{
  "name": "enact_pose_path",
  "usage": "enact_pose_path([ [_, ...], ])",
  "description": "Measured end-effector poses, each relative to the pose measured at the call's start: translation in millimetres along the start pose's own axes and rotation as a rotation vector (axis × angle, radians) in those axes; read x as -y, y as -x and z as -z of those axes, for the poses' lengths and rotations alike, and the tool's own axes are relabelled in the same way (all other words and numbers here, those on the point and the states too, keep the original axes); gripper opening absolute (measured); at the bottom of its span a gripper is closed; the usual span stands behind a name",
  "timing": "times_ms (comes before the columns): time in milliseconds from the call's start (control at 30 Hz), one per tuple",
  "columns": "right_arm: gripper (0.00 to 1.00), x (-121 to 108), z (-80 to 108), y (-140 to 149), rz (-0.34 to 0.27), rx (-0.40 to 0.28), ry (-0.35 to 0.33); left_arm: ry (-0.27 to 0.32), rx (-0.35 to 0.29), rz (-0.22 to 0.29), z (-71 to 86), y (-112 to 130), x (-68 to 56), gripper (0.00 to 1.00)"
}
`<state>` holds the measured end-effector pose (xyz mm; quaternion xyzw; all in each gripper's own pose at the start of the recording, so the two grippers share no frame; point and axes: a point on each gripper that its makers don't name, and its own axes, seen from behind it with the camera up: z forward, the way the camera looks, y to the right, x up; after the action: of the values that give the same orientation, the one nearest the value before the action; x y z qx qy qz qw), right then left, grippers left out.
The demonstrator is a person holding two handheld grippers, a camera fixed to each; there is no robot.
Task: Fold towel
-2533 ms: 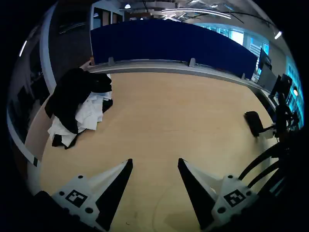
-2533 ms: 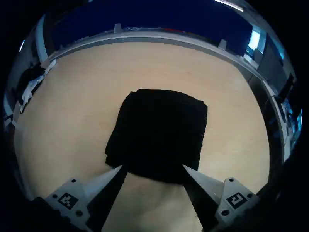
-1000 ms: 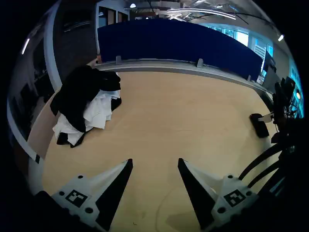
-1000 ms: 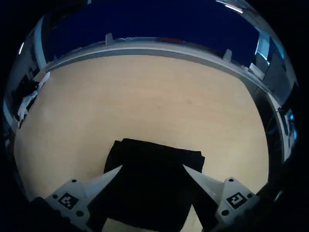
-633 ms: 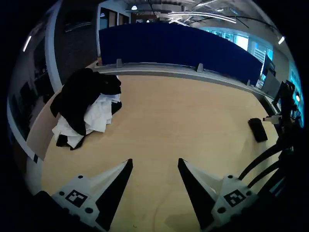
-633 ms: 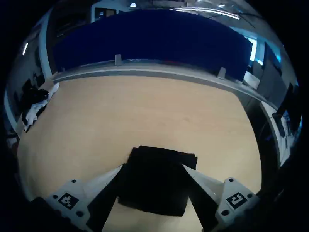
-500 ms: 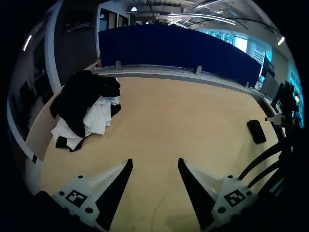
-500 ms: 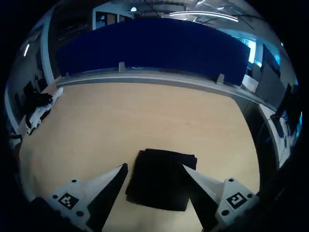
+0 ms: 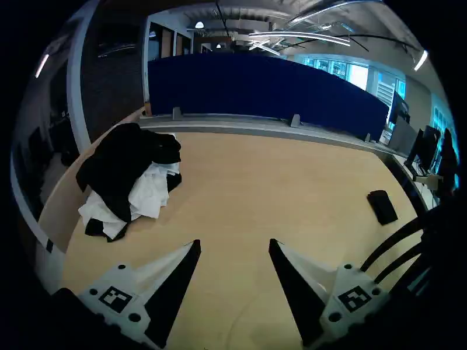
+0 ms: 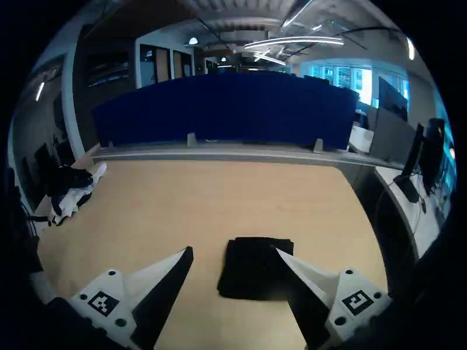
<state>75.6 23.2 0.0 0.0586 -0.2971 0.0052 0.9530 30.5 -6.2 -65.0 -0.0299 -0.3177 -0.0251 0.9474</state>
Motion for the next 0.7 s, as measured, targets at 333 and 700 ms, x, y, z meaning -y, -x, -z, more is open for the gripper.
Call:
enact_pose_path([
  [333,1.0,15.8,32.7,-23.5,-0.096,-0.205,0.021,0.034,-0.109,0.011,4.4,-24.6,-2.7,0.86],
  [700,1.0,18.5,71.8,-41.1,-0.197,-0.408,0.083,0.059,-0.232,0.025,10.9,-53.9,-11.3,0.86],
])
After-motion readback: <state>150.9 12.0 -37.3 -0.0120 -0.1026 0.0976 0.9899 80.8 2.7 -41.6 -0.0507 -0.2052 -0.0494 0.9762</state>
